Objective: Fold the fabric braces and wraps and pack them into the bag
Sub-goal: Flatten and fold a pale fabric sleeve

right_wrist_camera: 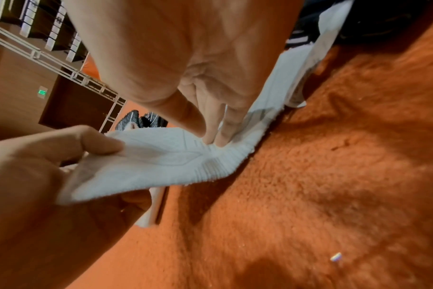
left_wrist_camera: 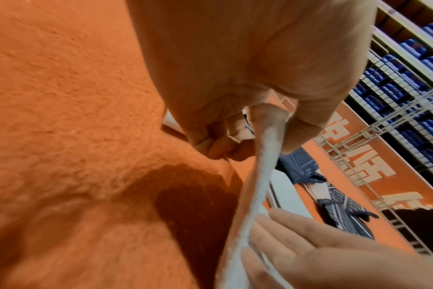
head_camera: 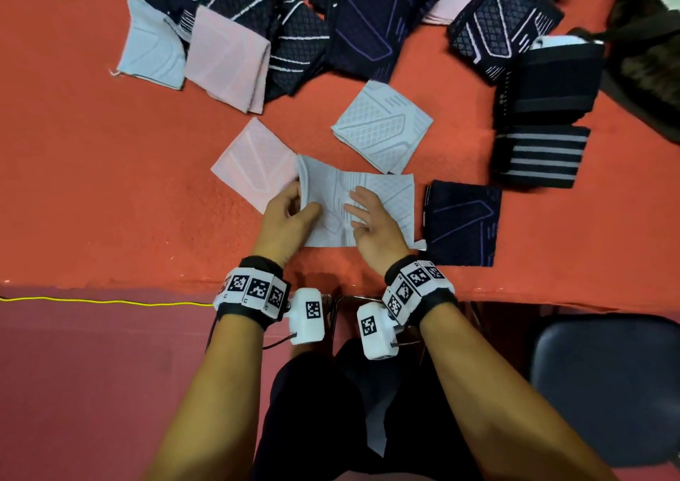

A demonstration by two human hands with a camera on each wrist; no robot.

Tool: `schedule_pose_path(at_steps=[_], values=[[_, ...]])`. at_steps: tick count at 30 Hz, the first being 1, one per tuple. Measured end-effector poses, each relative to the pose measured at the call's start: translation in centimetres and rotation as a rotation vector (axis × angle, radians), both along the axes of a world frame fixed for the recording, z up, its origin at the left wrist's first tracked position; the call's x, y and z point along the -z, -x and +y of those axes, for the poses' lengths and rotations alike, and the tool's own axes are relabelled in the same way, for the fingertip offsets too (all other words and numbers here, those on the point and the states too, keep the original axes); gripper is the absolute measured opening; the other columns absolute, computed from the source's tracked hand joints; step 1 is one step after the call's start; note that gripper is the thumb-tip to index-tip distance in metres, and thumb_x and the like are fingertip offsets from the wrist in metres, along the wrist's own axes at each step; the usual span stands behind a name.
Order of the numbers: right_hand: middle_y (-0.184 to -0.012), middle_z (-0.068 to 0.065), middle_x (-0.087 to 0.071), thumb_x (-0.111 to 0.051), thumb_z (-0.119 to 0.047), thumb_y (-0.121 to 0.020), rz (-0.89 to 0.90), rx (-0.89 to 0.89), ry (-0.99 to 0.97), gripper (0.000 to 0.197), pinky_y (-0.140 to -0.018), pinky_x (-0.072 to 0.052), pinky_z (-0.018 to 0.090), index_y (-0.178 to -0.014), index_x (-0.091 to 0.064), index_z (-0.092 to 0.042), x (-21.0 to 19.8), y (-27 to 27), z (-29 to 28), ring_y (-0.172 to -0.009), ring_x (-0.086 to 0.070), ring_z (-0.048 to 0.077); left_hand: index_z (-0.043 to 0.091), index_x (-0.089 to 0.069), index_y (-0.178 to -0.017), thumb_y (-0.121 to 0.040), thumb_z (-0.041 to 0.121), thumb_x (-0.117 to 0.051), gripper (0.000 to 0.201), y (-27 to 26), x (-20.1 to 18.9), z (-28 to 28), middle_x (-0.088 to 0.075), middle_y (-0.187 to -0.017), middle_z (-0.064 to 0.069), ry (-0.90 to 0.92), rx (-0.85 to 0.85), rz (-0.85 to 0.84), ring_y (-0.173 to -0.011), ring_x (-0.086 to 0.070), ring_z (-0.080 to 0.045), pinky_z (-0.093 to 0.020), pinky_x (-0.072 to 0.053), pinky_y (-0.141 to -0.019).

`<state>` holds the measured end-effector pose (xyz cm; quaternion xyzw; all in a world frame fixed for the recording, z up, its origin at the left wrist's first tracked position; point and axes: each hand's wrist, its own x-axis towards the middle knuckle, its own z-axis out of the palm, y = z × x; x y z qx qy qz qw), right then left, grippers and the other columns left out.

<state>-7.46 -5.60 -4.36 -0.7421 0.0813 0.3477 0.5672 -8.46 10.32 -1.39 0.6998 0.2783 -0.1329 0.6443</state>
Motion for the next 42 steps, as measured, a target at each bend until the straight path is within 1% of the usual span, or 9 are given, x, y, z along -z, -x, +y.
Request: schedule_pose_path(at_steps=[4,8,11,14,17,21,31,37,42], values=[[-0.144,0.006,-0.052,-0.043,0.005,-0.096,0.022,0.096,-0.025,0.053,-0.105,-0.048,0.034,-0.145,-0.041,-0.015,0.2,-0.4,-1.2,-0.123,-0.058,0.013,0.004,-0.064,-0.099,-0.087,0.013,-0.060,0.016,-1.1,-0.5,-2.0,-0.065,-0.089,-0.007,0.032,0.082,-0.008,-0.081,-0.061,-0.015,-0.029,-0.051,-0.074],[-0.123,-0.009,-0.067,-0.046,-0.066,-0.087,0.078,0.224,0.050,0.025,-0.102,-0.050,0.045,-0.110,-0.055,-0.060,0.2,-1.0,-2.6,-0.113,-0.065,0.013,-0.007,-0.056,-0.093,-0.090,0.021,-0.062,0.029,-1.9,0.2,-4.2,-0.054,-0.076,-0.009,0.058,0.157,0.039,-0.071,-0.052,-0.018,-0.032,-0.043,-0.067],[-0.119,-0.008,-0.069,-0.040,-0.077,-0.084,0.083,0.268,0.093,0.047,-0.101,-0.050,0.049,-0.115,-0.061,-0.048,0.4,-1.6,-3.5,-0.112,-0.066,0.017,-0.006,-0.052,-0.087,-0.089,0.022,-0.062,0.031,-2.4,0.7,-6.3,-0.053,-0.072,-0.011,0.076,0.225,0.089,-0.066,-0.051,-0.019,-0.033,-0.043,-0.061],[-0.105,-0.007,-0.073,-0.043,-0.074,-0.084,0.045,0.281,0.141,0.048,-0.096,-0.053,0.049,-0.107,-0.067,-0.038,-0.2,-2.3,-4.4,-0.103,-0.068,0.018,0.013,-0.047,-0.071,-0.093,0.010,-0.061,0.027,-2.8,1.3,-7.6,-0.049,-0.056,0.003,0.025,0.275,0.135,-0.048,-0.046,-0.009,-0.023,-0.039,-0.048],[-0.092,-0.006,-0.073,-0.054,-0.056,-0.089,-0.010,0.285,0.181,0.031,-0.089,-0.056,0.046,-0.098,-0.069,-0.030,-1.0,-2.7,-5.2,-0.091,-0.070,0.016,0.008,-0.055,-0.080,-0.091,0.006,-0.062,0.014,-2.9,1.8,-8.1,-0.060,-0.065,-0.008,0.019,0.334,0.163,-0.055,-0.054,-0.012,-0.025,-0.044,-0.054],[-0.098,-0.004,-0.072,-0.064,-0.031,-0.094,-0.076,0.231,0.276,0.021,-0.087,-0.056,0.034,-0.110,-0.066,-0.018,-1.0,-3.2,-6.1,-0.087,-0.067,0.011,0.013,-0.053,-0.084,-0.087,0.002,-0.065,0.016,-2.9,2.2,-8.7,-0.049,-0.067,0.004,-0.012,0.377,0.190,-0.052,-0.044,-0.005,-0.017,-0.040,-0.051],[-0.078,-0.005,-0.065,-0.074,-0.026,-0.087,-0.170,0.253,0.369,0.023,-0.070,-0.058,0.041,-0.089,-0.052,-0.022,-1.0,-4.0,-6.7,-0.069,-0.068,0.018,0.015,-0.061,-0.086,-0.084,0.010,-0.074,0.014,-3.1,2.5,-8.8,-0.055,-0.067,0.008,-0.053,0.470,0.214,-0.053,-0.050,0.000,-0.015,-0.042,-0.055],[-0.082,-0.009,-0.063,-0.074,-0.024,-0.086,-0.159,0.182,0.425,0.013,-0.076,-0.058,0.041,-0.090,-0.063,-0.018,-1.0,-4.4,-7.0,-0.077,-0.068,0.017,0.017,-0.063,-0.089,-0.083,0.018,-0.076,0.014,-3.1,2.6,-8.8,-0.060,-0.073,0.003,-0.018,0.519,0.244,-0.061,-0.055,-0.007,-0.024,-0.046,-0.062],[-0.102,-0.001,-0.070,-0.070,-0.017,-0.089,-0.154,0.102,0.466,0.018,-0.084,-0.051,0.023,-0.107,-0.069,-0.015,-1.3,-4.6,-7.4,-0.092,-0.064,0.011,0.006,-0.069,-0.101,-0.085,0.019,-0.068,0.020,-3.2,2.2,-8.2,-0.071,-0.092,-0.016,0.075,0.392,0.280,-0.069,-0.065,-0.011,-0.024,-0.052,-0.065]])
